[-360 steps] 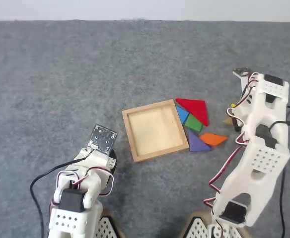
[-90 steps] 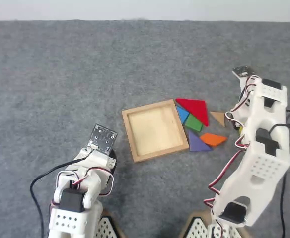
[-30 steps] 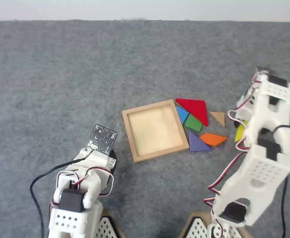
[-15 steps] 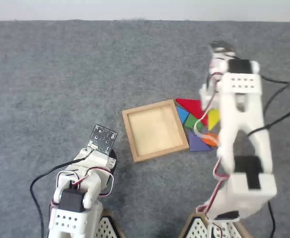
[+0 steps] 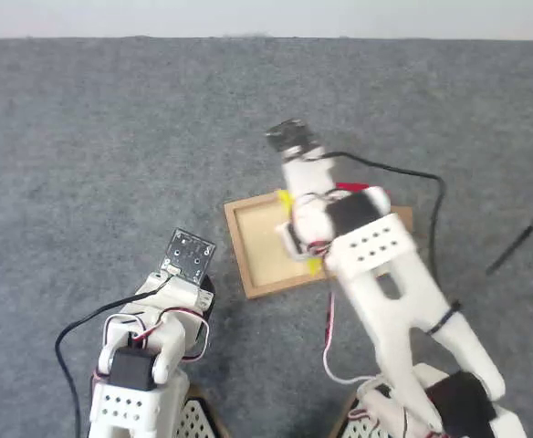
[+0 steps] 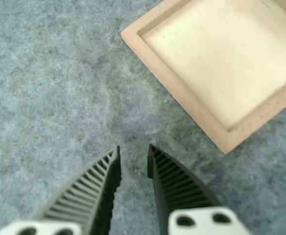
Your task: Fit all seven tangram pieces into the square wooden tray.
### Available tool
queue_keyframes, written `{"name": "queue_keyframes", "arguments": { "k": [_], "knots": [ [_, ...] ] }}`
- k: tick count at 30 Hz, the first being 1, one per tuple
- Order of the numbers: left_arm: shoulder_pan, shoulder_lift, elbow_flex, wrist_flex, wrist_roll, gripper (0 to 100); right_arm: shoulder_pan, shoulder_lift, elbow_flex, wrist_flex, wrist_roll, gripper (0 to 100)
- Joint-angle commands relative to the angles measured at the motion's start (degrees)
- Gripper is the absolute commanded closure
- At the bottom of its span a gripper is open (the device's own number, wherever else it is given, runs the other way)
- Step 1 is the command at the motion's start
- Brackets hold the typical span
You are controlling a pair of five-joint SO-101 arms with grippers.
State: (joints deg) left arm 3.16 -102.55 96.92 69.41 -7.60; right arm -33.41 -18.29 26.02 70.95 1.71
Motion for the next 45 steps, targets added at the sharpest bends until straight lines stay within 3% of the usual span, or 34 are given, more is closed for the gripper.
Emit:
{"name": "queue_keyframes", "arguments": {
  "k": [1, 9, 18, 32, 45],
  "knots": [
    [0.00, -0.09, -0.40, 0.26, 0.70, 91, -3.38, 8.22, -6.95, -1.63, -1.32, 79.0],
    [0.00, -0.09, -0.40, 0.26, 0.70, 91, -7.96, 24.40, -19.16, -1.54, -8.18, 79.0],
    [0.00, -0.09, -0.40, 0.26, 0.70, 91, -8.57, 34.15, -26.11, -1.27, -8.79, 79.0],
    [0.00, -0.09, -0.40, 0.26, 0.70, 91, -8.40, 34.95, -26.99, -2.33, -8.88, 78.6],
    [0.00, -0.09, -0.40, 0.26, 0.70, 91, -8.13, 35.03, -26.64, -2.77, -13.54, 77.8]
  ]
}}
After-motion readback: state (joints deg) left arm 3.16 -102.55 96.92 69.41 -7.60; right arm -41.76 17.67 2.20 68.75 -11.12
